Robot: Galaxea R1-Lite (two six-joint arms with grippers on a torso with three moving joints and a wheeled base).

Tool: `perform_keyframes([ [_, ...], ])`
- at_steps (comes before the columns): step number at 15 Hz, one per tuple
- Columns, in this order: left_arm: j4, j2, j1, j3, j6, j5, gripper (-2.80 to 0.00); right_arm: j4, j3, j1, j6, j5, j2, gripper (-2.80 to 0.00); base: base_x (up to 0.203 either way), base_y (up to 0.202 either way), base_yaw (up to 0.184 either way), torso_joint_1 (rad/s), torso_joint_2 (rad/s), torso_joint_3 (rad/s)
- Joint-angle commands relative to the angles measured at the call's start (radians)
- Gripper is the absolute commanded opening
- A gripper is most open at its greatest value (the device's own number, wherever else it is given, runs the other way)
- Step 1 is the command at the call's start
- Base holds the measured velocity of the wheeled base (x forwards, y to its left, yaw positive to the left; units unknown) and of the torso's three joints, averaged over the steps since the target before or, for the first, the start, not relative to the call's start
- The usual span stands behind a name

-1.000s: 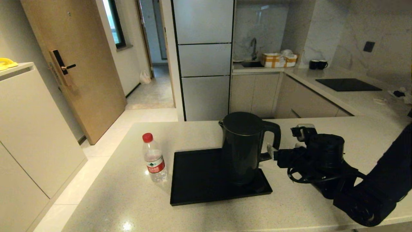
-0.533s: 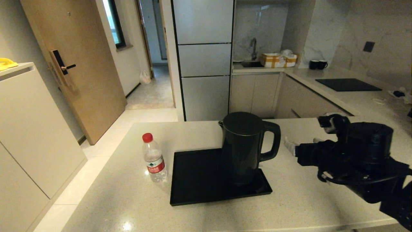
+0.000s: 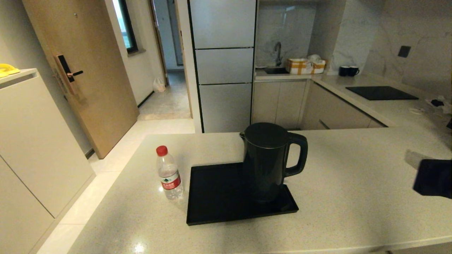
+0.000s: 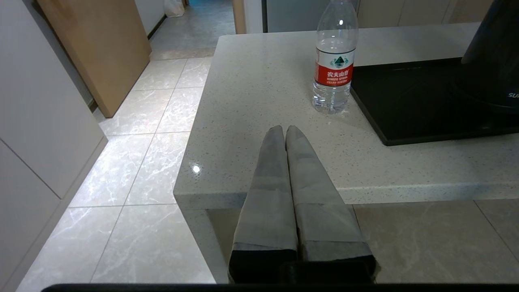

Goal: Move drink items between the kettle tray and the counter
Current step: Return the bottled water to its original position

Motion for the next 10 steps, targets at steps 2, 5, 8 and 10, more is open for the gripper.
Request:
perform_keyframes([
  [2, 0.0, 0.001, 0.0, 0.0, 0.0, 0.0, -2.8, 0.479, -0.166, -0.056, 0.003, -0.11, -0.378, -2.8, 0.0, 0.0, 0.0, 0.0, 0.0, 0.0],
  [5, 0.0, 0.0, 0.0, 0.0, 0.0, 0.0, -2.8, 0.893, -0.378, -0.17, 0.0, -0.123, -0.587, -2.8, 0.0, 0.0, 0.0, 0.0, 0.0, 0.0],
  [8, 0.0, 0.0, 0.0, 0.0, 0.0, 0.0, -2.8, 1.054, -0.413, -0.325, -0.018, -0.005, -0.728, -2.8, 0.0, 0.0, 0.0, 0.0, 0.0, 0.0],
  [10, 0.0, 0.0, 0.0, 0.0, 0.001, 0.0, -2.8, 1.14, -0.422, -0.436, -0.034, 0.186, -0.831, -2.8, 0.0, 0.0, 0.0, 0.0, 0.0, 0.0],
])
